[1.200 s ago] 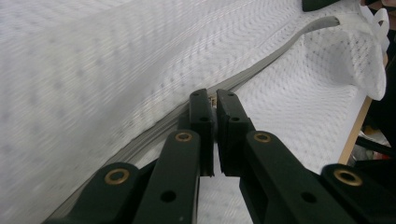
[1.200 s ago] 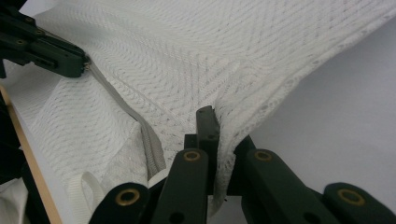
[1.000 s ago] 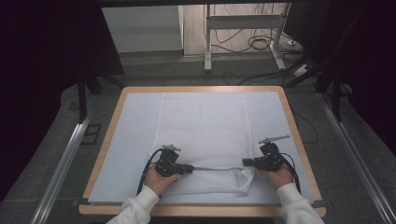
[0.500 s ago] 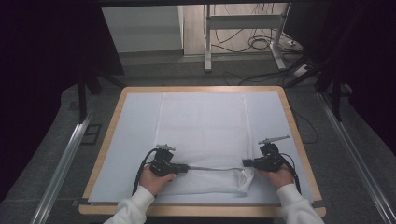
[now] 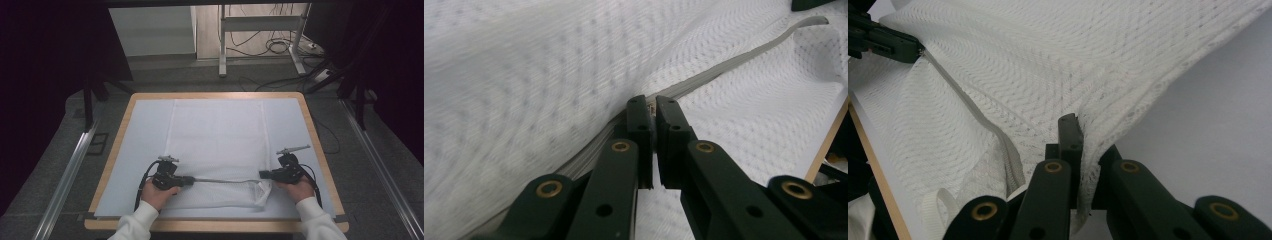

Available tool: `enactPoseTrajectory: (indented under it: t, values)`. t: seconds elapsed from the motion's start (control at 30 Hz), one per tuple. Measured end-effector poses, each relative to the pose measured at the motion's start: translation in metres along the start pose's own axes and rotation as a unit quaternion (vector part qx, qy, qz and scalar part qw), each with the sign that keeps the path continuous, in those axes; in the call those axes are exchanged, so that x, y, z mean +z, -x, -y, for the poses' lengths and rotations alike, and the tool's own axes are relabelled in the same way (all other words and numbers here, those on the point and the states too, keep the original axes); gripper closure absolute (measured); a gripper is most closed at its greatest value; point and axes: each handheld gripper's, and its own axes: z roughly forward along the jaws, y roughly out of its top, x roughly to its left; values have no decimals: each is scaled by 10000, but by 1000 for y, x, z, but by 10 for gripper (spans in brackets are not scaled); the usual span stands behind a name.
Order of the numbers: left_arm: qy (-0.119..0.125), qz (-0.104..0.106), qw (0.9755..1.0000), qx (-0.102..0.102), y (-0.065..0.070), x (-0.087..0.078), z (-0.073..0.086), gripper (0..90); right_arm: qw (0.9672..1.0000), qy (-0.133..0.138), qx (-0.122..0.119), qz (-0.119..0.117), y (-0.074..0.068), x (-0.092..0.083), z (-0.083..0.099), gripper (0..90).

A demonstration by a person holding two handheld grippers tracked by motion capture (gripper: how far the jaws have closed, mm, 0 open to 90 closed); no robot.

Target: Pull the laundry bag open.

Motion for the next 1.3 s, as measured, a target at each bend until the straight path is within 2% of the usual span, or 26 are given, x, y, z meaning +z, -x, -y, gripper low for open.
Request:
enactPoseTrajectory:
  t: [0.2, 0.6, 0.93, 1.1, 1.3]
  values:
    - [33, 37, 10000, -83, -5, -5, 3, 872, 10000, -26, -6, 8, 0, 0, 0, 878]
    - [103, -67, 9998, -164, -11, -14, 6, 871, 10000, 1, -11, 29, 0, 0, 0, 878]
    - [101, -77, 9998, -178, -16, -21, 9, 871, 10000, -3, -17, 26, 0, 0, 0, 878]
    - [142, -167, 9996, -178, -18, -26, 10, 871, 10000, -21, -27, 37, 0, 1, 0, 878]
    - [164, -118, 9995, -247, -23, -31, 13, 872, 10000, -20, -34, 42, 0, 0, 0, 878]
